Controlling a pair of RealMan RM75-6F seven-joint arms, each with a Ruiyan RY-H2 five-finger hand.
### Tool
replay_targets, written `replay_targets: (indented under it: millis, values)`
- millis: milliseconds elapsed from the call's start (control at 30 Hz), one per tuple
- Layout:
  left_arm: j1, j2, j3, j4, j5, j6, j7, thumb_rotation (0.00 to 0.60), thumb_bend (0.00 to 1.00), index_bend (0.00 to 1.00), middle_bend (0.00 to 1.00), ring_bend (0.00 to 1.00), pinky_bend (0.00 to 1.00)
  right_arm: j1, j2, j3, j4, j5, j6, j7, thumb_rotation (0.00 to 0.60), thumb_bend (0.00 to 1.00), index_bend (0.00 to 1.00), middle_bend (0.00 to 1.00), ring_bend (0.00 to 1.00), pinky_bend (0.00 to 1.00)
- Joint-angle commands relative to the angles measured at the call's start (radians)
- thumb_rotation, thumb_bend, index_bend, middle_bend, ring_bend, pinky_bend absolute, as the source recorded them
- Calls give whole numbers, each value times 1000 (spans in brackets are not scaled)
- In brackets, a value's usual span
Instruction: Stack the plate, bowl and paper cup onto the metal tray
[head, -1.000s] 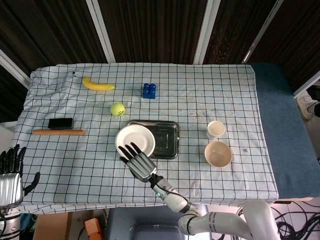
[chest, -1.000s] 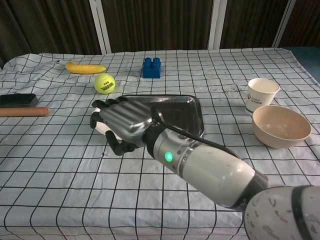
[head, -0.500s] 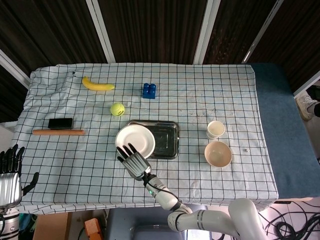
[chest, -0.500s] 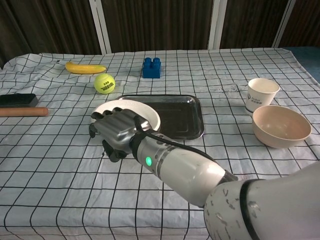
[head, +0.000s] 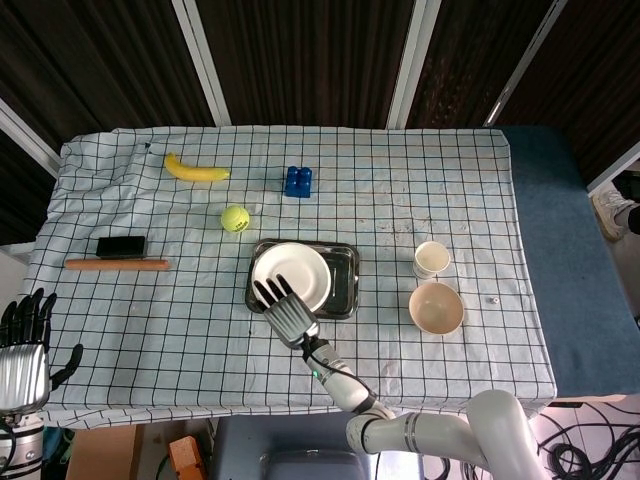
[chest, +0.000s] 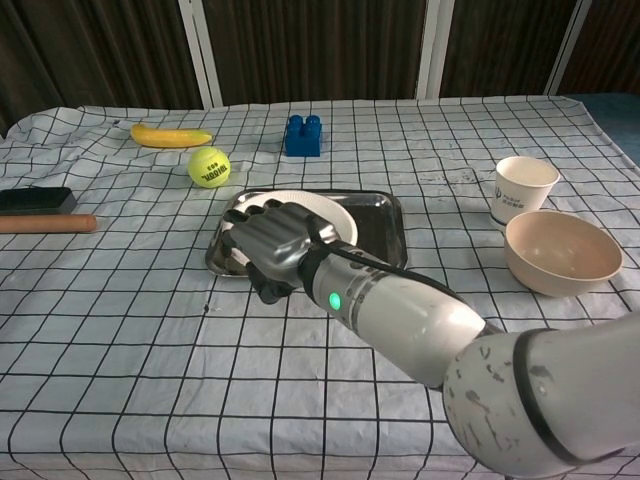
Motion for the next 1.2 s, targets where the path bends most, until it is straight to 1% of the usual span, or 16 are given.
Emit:
replay_targets:
  millis: [33, 333, 433, 533, 567, 667, 700, 733, 767, 833, 933, 1033, 1100, 1200]
  values:
    - [0, -1, -2, -1, 0, -3, -1, 600, 302, 0, 0, 0, 0, -3, 19, -11, -12, 17, 6, -11, 600, 758, 208, 0, 0, 0]
    - [-4, -2, -8, -1, 3, -8, -3, 600, 302, 0, 0, 0, 0, -2, 58, -26, -58, 23, 32, 2, 600, 758, 185, 0, 0, 0]
    - [-2, -1, -10, -2, 3, -7, -6, 600, 302, 0, 0, 0, 0, -20, 102, -54, -126, -14, 51, 27, 600, 758, 165, 0, 0, 0]
    - [-2, -2, -8, -2, 3, -13, -2, 600, 302, 0, 0, 0, 0, -54, 174, -105, -224, -62, 66, 63, 600, 752, 155, 0, 0, 0]
    - [-2, -2, -8, -2, 2, -15, 0, 600, 301, 0, 0, 0, 0, -71, 208, -130, -269, -78, 72, 74, 600, 745, 153, 0, 0, 0]
    - [-1, -3, -9, -2, 2, -15, 7, 600, 301, 0, 0, 0, 0, -117, 304, -198, -378, -137, 106, 93, 600, 670, 147, 0, 0, 0]
    - [-1, -4, -9, -3, 2, -15, 8, 600, 302, 0, 0, 0, 0, -131, 331, -218, -405, -158, 122, 96, 600, 621, 148, 0, 0, 0]
    - [-2, -4, -9, -3, 2, -15, 9, 600, 302, 0, 0, 0, 0, -146, 356, -237, -427, -178, 139, 100, 600, 550, 151, 0, 0, 0]
    - [-2, -4, -9, -3, 3, -16, 10, 600, 301, 0, 0, 0, 0, -165, 389, -260, -454, -204, 162, 106, 600, 509, 152, 0, 0, 0]
    - [-1, -5, -8, -4, 4, -16, 12, 600, 301, 0, 0, 0, 0, -193, 439, -291, -488, -239, 196, 116, 600, 403, 155, 0, 0, 0]
    - [1, -4, -8, -4, 5, -14, 11, 600, 301, 0, 0, 0, 0, -237, 528, -334, -531, -286, 248, 123, 600, 305, 153, 0, 0, 0]
    - [3, -2, -11, -4, 3, -12, 7, 600, 302, 0, 0, 0, 0, -282, 624, -377, -565, -317, 291, 135, 600, 259, 147, 0, 0, 0]
    - [2, -1, -12, -3, 1, -15, 5, 600, 302, 0, 0, 0, 0, -313, 684, -407, -572, -346, 323, 148, 600, 253, 149, 0, 0, 0]
    - [1, -2, -12, -1, -2, -23, 7, 600, 302, 0, 0, 0, 0, -360, 748, -446, -557, -390, 368, 174, 600, 252, 147, 0, 0, 0]
